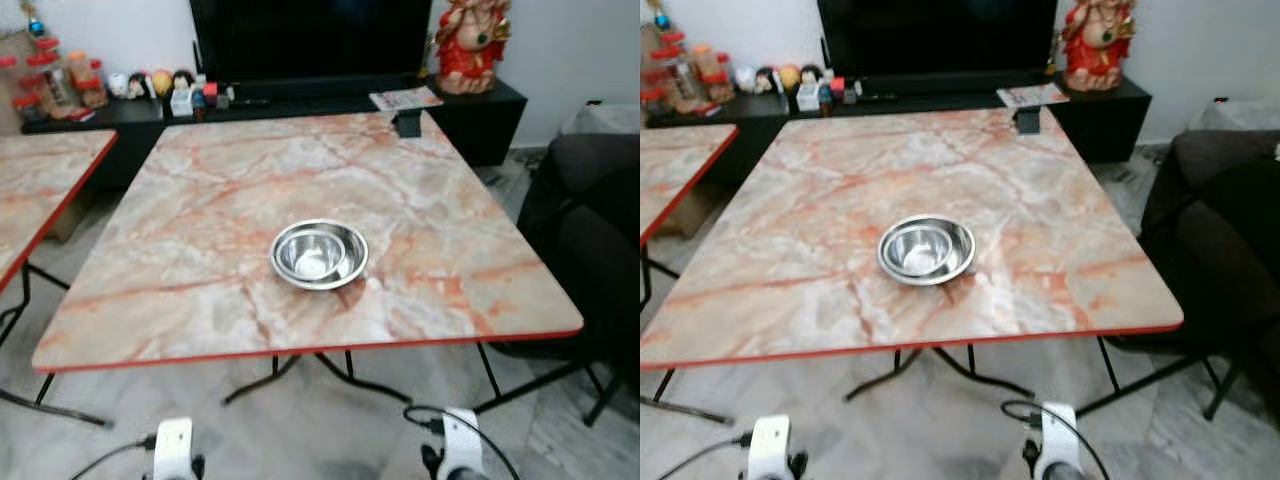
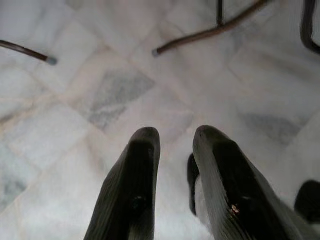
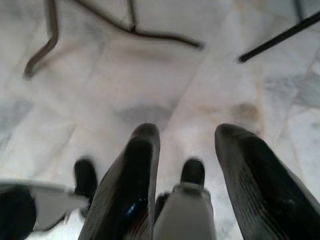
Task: Setting the table
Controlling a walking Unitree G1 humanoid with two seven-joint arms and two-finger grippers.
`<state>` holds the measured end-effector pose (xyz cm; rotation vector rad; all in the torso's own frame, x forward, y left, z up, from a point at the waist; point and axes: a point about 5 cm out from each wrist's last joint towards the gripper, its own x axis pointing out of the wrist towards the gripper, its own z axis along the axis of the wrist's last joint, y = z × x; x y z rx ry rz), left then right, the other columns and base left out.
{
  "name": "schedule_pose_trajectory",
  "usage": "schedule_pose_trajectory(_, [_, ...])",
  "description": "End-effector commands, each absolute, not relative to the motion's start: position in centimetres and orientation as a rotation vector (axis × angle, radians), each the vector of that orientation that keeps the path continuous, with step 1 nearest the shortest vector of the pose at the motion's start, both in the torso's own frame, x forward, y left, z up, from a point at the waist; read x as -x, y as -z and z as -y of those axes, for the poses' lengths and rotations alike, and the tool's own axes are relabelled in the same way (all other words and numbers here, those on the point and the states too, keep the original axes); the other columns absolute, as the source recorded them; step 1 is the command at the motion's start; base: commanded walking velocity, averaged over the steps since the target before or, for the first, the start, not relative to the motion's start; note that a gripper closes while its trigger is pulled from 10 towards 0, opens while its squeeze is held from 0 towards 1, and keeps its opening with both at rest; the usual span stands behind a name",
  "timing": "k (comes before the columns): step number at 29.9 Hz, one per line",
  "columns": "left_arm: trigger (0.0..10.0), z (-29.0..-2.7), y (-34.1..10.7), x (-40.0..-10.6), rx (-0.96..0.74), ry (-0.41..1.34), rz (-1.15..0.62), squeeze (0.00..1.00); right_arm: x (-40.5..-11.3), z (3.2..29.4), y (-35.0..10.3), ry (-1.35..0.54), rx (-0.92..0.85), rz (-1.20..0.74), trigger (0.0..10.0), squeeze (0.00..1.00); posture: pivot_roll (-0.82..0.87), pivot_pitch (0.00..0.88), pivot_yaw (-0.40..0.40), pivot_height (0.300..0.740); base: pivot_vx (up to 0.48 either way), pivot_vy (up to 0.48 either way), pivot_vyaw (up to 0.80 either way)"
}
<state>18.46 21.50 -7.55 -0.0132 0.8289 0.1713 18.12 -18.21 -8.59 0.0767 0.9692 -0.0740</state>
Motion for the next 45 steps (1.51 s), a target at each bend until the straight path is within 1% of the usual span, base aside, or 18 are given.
schedule_pose_trajectory(1, [10.0,-21.75,7.73,-18.07,0.019,-0.189,-0.848,0.0,-18.58,17.43,8.45,0.045,-0.076,-0.959,10.0,0.0,0.01,0.0,0.019,0.732,0.0,0.322,0.8])
schedule_pose_trajectory(4, [10.0,-21.6,7.79,-18.02,0.019,-0.188,-0.85,0.0,-18.7,17.47,8.38,0.069,-0.108,-0.949,10.0,0.0,0.01,0.0,0.017,0.732,0.0,0.326,0.19])
schedule_pose_trajectory(14, [10.0,-21.54,7.83,-17.98,0.022,-0.196,-0.851,0.0,-18.86,17.53,8.3,0.055,-0.084,-0.95,10.0,0.0,0.01,0.0,0.016,0.732,0.0,0.325,0.0])
schedule_pose_trajectory(19, [10.0,-21.55,7.84,-17.95,0.022,-0.199,-0.852,0.0,-18.77,17.38,8.36,0.044,-0.08,-0.954,10.0,0.0,0.01,0.0,0.023,0.732,0.0,0.324,0.0])
schedule_pose_trajectory(25, [10.0,-22.12,7.72,-18.02,-0.013,-0.181,-0.862,0.0,-18.85,17.02,8.34,0.079,-0.127,-0.942,10.0,0.0,0.02,0.0,0.051,0.732,0.0,0.326,0.0])
schedule_pose_trajectory(37, [10.0,-22.17,7.7,-17.97,-0.024,-0.182,-0.857,0.0,-18.97,17.1,8.28,0.077,-0.125,-0.938,10.0,0.0,0.06,0.0,0.025,0.732,0.0,0.323,0.0])
schedule_pose_trajectory(45, [10.0,-21.9,7.85,-17.75,-0.023,-0.178,-0.858,0.0,-18.73,17.42,8.37,0.09,-0.124,-0.946,10.0,0.0,0.03,0.0,0.03,0.732,0.0,0.326,0.0])
